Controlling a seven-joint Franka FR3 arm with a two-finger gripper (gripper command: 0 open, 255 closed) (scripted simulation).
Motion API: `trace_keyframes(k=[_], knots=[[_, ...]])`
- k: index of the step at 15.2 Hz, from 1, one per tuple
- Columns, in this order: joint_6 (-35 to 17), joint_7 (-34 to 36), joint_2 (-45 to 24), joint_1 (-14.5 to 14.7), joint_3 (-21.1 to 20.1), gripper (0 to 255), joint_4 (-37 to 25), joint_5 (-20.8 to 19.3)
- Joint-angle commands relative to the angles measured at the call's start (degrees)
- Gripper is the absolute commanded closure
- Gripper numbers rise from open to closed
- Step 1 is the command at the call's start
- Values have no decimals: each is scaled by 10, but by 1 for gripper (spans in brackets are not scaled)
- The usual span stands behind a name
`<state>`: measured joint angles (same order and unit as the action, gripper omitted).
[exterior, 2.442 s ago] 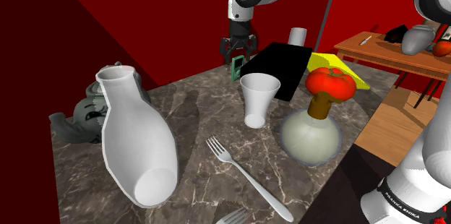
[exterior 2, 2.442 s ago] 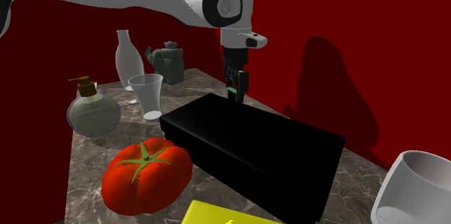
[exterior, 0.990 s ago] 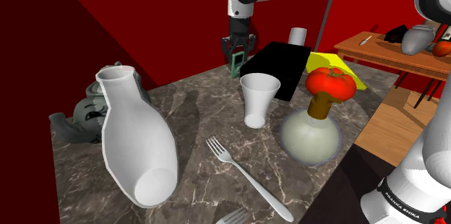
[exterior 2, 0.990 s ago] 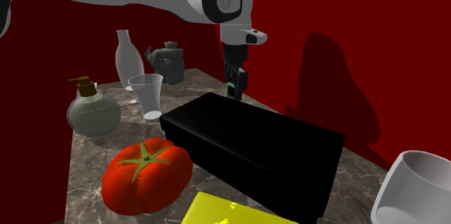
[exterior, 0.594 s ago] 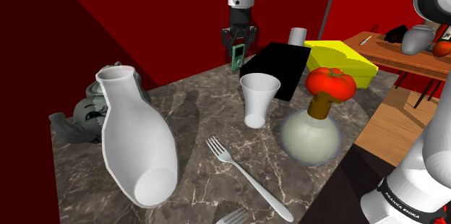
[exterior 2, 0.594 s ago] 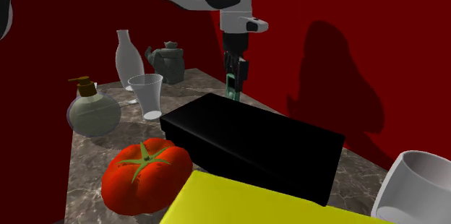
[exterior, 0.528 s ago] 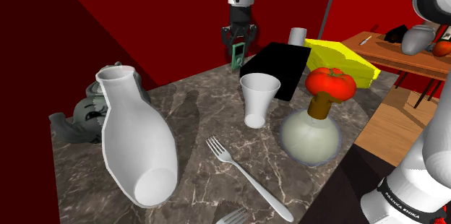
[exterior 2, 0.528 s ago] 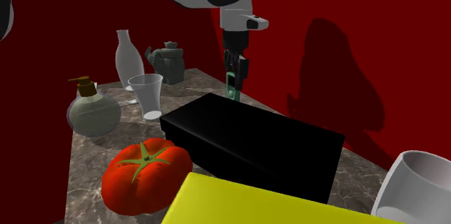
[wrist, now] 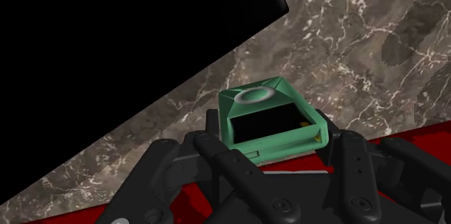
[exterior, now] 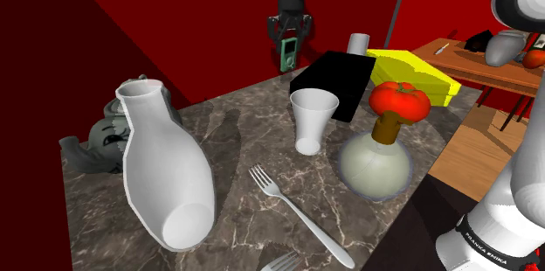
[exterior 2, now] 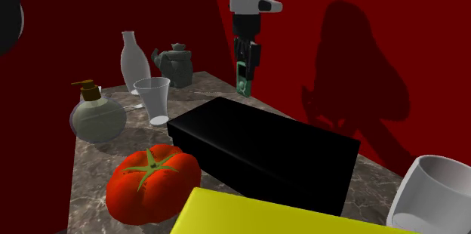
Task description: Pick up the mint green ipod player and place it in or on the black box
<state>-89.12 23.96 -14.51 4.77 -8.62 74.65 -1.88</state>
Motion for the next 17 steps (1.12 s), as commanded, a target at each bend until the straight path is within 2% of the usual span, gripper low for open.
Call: trace_keyframes(k=[1,7,14,17], knots=[[19,1,-7,1,0,255,-25,-1],[80,2,-33,6,-1,255,-112,-5],[162,4,-84,16,-1,255,-245,-14],[134,-30,-17,-18,7,255,-151,-1]])
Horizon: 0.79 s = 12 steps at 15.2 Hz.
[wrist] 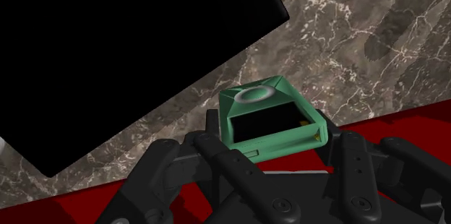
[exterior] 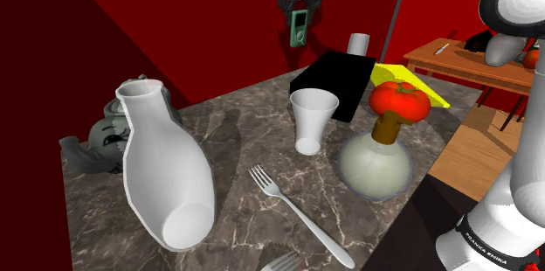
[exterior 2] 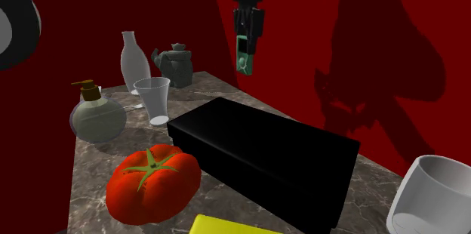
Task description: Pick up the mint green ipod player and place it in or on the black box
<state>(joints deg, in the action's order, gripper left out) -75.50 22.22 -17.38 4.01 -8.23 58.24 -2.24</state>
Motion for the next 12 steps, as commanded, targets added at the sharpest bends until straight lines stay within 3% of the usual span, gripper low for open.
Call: trace_keyframes(k=[1,6,12], knots=[[-8,-25,29,-20,7,255,37,6],[-24,-87,101,-64,31,255,124,19],[-27,-162,157,-106,66,255,183,25]])
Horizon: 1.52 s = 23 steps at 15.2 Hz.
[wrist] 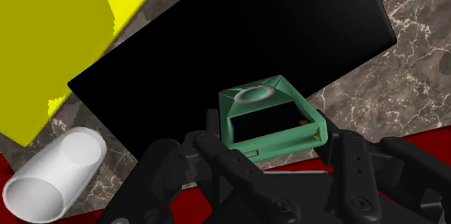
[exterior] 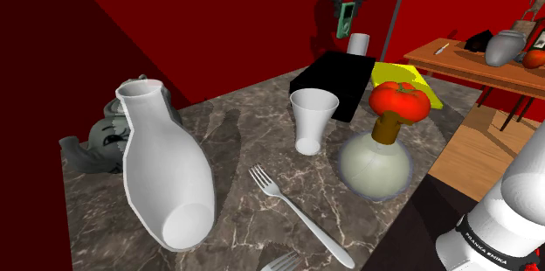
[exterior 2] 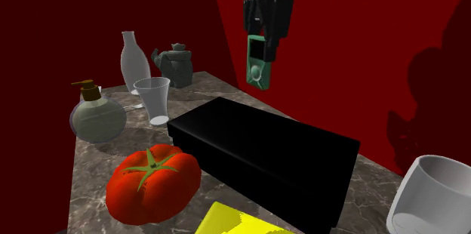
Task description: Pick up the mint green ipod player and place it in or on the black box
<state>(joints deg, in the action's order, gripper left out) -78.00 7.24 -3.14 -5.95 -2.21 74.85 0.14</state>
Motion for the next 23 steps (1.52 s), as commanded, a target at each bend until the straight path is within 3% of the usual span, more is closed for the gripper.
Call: trace_keyframes(k=[1,17,23], knots=[[-12,-13,20,-7,6,255,31,1],[-152,-14,67,-7,6,255,219,2],[-152,-14,67,-7,6,255,219,2]])
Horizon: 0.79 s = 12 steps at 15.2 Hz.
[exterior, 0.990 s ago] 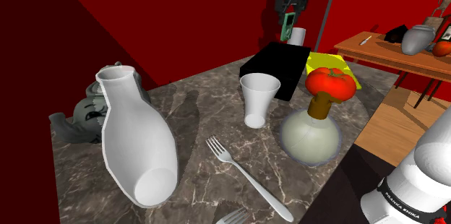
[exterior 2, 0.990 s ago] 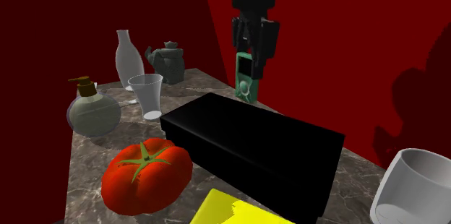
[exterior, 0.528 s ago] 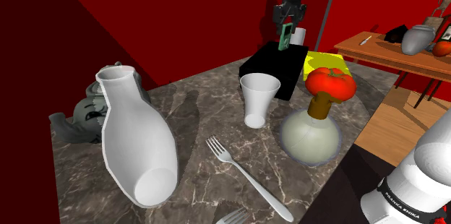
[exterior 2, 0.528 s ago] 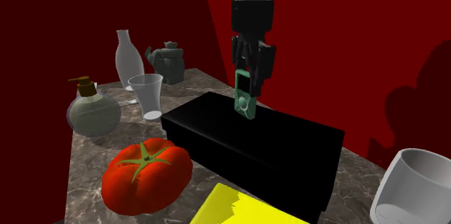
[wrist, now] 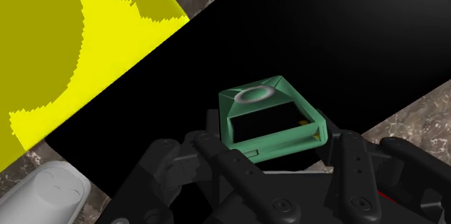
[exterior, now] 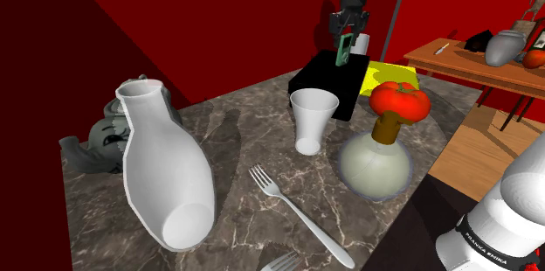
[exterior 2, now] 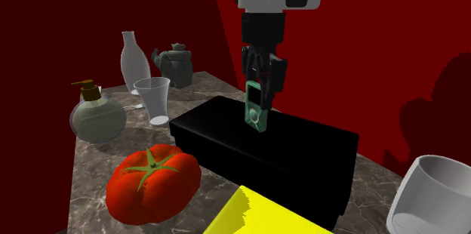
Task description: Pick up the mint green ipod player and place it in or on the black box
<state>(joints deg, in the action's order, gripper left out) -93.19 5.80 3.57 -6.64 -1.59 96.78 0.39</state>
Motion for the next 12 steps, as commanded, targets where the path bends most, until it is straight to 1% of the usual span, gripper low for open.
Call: trace_keyframes(k=[1,2,3,8,12], knots=[[0,0,0,0,0,255,0,0],[0,0,0,0,0,255,0,0],[0,0,0,0,0,0,0,0],[0,0,0,0,0,0,0,0],[79,1,-22,0,0,0,-100,-1]])
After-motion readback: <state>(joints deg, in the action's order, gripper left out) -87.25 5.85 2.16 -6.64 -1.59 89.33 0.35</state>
